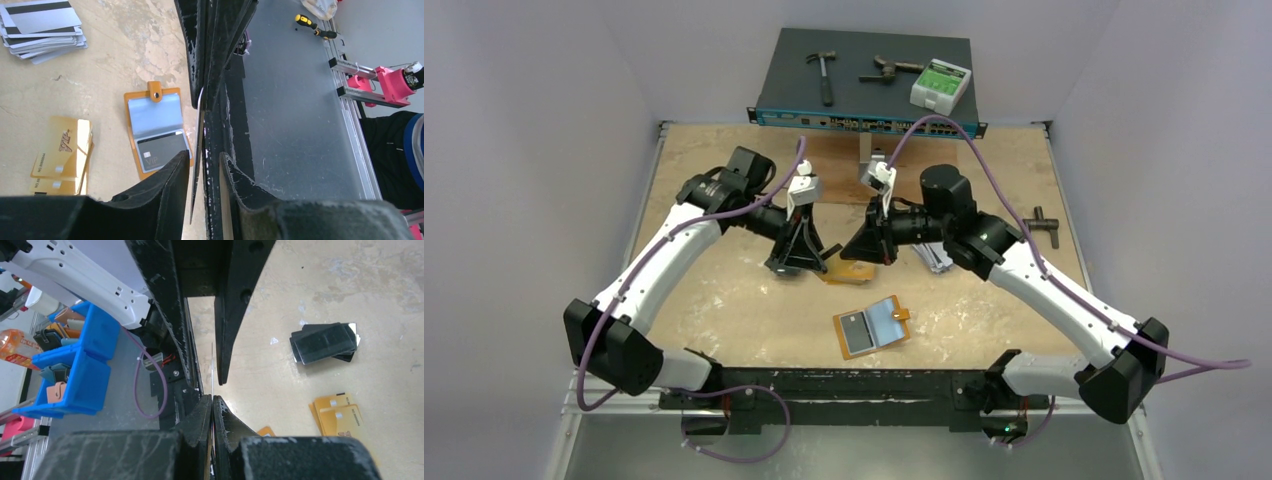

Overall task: Put the credit cards into the card holder
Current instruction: Pick up the credit card from the center of the board.

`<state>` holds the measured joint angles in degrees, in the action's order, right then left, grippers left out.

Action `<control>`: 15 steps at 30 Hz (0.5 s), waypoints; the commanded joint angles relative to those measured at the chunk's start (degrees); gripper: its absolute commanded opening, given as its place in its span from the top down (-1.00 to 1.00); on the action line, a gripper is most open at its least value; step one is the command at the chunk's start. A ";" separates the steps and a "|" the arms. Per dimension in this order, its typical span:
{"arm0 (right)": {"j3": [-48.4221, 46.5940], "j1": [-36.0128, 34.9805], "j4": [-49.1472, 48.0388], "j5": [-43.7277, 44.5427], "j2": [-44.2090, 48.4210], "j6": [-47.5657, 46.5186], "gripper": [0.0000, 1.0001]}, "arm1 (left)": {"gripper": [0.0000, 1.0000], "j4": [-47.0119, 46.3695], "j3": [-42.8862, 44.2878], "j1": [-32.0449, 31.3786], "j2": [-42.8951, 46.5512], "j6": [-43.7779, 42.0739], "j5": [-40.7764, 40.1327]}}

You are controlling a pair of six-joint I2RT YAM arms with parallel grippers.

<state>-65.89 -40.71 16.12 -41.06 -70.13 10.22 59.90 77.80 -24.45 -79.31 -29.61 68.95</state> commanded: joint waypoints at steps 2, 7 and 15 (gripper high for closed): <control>-4.45 -0.99 2.04 0.23 -0.66 -2.38 1.00 | 0.65 -2.95 -1.58 -0.54 3.10 1.38 1.54; -5.49 -1.87 3.50 1.01 -1.37 -3.46 1.00 | 1.00 -5.84 -1.60 -0.69 3.79 4.66 1.16; 4.80 -1.76 -14.66 9.84 5.16 7.72 -0.34 | 1.00 -27.61 -9.75 0.74 6.82 29.13 5.71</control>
<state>-66.50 -42.68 14.46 -36.58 -70.22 10.72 47.48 71.59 -24.75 -74.41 -16.93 69.95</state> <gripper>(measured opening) 0.610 0.006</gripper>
